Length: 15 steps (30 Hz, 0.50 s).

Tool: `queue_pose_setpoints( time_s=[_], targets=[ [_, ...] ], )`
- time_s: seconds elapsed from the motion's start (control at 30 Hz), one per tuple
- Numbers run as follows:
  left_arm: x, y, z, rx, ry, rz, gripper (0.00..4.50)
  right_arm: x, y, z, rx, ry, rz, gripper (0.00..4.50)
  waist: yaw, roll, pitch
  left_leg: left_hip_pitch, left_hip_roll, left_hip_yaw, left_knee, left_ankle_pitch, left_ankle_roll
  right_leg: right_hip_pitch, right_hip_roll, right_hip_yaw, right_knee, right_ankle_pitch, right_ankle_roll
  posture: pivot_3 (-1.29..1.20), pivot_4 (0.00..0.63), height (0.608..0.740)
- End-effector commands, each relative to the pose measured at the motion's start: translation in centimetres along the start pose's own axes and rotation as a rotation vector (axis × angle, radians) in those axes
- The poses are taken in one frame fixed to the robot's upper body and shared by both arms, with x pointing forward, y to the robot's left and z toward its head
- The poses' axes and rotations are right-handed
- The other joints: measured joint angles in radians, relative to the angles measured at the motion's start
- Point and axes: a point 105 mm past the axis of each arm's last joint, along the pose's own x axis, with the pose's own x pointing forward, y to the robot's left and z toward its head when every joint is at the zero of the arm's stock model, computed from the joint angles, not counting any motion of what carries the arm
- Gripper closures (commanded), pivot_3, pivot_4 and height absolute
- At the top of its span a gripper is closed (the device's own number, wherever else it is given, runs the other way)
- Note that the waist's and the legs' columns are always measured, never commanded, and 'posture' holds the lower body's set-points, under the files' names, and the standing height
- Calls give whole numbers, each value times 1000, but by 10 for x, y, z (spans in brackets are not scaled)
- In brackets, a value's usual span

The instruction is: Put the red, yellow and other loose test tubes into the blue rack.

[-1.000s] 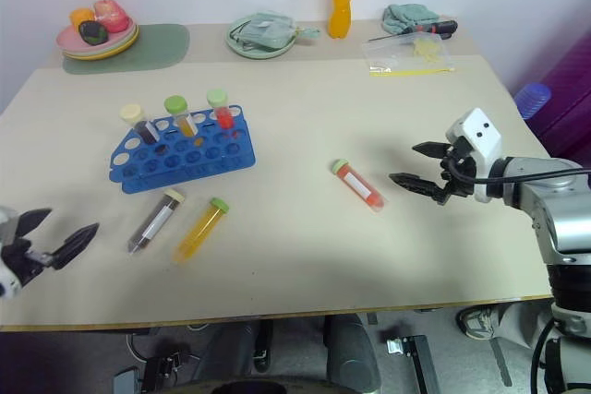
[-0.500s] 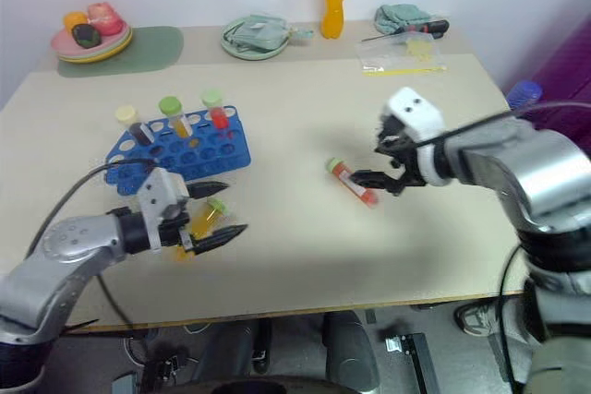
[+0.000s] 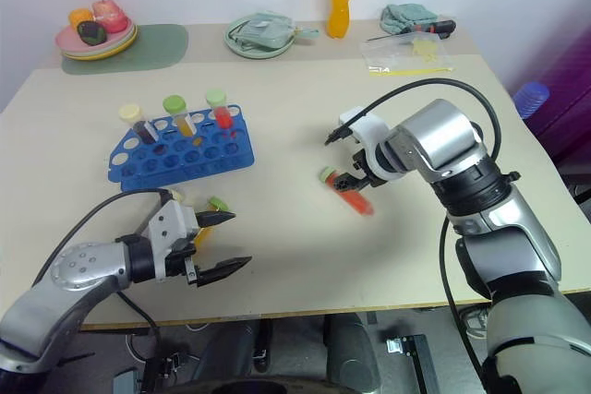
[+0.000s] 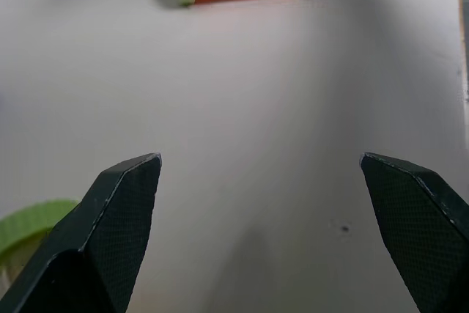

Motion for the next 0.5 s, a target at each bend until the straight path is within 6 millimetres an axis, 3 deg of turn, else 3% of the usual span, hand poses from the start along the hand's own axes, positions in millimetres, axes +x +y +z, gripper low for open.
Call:
queue_pose_setpoints(
  time_s=[0.03,0.2,0.3,0.43,0.47,0.5],
  targets=[
    [-3,-2,11,49,-35,20,2,-2,0,5,-23,-2,-24,143,0,0,0,0,0,0,0,0,0,0,0,0,0,0,0,0,150,740],
    [-2,-1,10,49,-39,28,2,2,6,4,-60,-5,-19,143,-2,0,0,0,0,0,0,0,0,0,0,0,0,0,1,0,150,740],
    [-2,1,10,54,-41,31,0,4,7,5,-74,-11,-25,1385,-2,0,0,0,0,0,0,0,0,0,0,0,0,0,1,0,150,740],
    [-3,4,11,55,-50,39,0,7,2,3,-86,-10,-59,3469,-2,0,0,0,0,0,0,0,0,0,0,0,0,1,1,0,150,740],
    [-3,5,11,54,-52,44,0,7,1,4,-88,-12,-67,3759,-2,0,0,0,0,0,0,0,0,0,0,0,0,1,1,0,150,740],
    [-4,6,12,53,-55,48,0,6,0,5,-90,-19,-71,3759,-2,0,0,0,0,0,0,0,0,0,0,0,0,1,1,0,150,740]
  ],
)
